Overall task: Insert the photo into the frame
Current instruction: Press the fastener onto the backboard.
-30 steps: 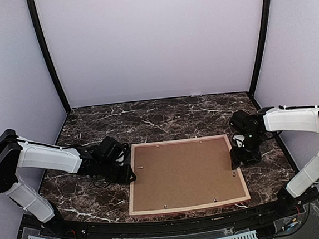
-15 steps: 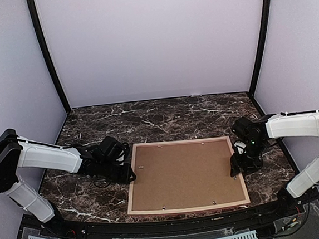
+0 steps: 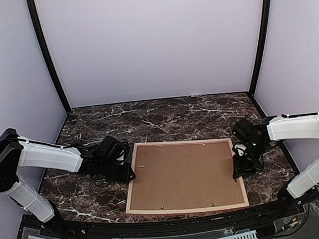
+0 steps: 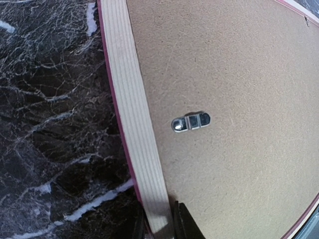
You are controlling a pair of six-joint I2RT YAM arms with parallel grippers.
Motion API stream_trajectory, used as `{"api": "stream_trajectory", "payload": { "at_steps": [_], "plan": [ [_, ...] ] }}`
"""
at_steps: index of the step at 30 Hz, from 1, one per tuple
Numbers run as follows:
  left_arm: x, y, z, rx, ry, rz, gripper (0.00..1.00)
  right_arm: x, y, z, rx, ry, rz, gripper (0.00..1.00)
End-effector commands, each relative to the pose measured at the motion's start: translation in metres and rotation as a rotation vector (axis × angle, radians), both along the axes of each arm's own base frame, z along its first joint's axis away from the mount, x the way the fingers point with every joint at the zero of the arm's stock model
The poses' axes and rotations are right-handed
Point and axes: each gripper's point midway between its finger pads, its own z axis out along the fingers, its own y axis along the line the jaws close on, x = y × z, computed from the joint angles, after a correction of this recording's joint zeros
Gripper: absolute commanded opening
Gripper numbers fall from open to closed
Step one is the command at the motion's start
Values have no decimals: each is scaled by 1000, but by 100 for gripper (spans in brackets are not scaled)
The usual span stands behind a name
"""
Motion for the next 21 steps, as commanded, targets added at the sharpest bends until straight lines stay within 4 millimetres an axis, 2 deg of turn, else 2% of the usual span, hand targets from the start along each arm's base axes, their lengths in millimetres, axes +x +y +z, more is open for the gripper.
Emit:
{"api": "stream_trajectory", "payload": {
  "at_steps": [1,14,16,21],
  "plan": [
    [-14,13,-15,81,45,-33,20,13,17,3,56,-39,23,29],
    [-9,26,-14,107,13,39,24,88,63,8,109,-139,127,26],
    [-9,26,-14,105,14,44,25,95,66,8,104,-144,137,29],
    [-6,28,-10,112,2,62,30,101,65,18,99,-177,138,46]
  ]
}}
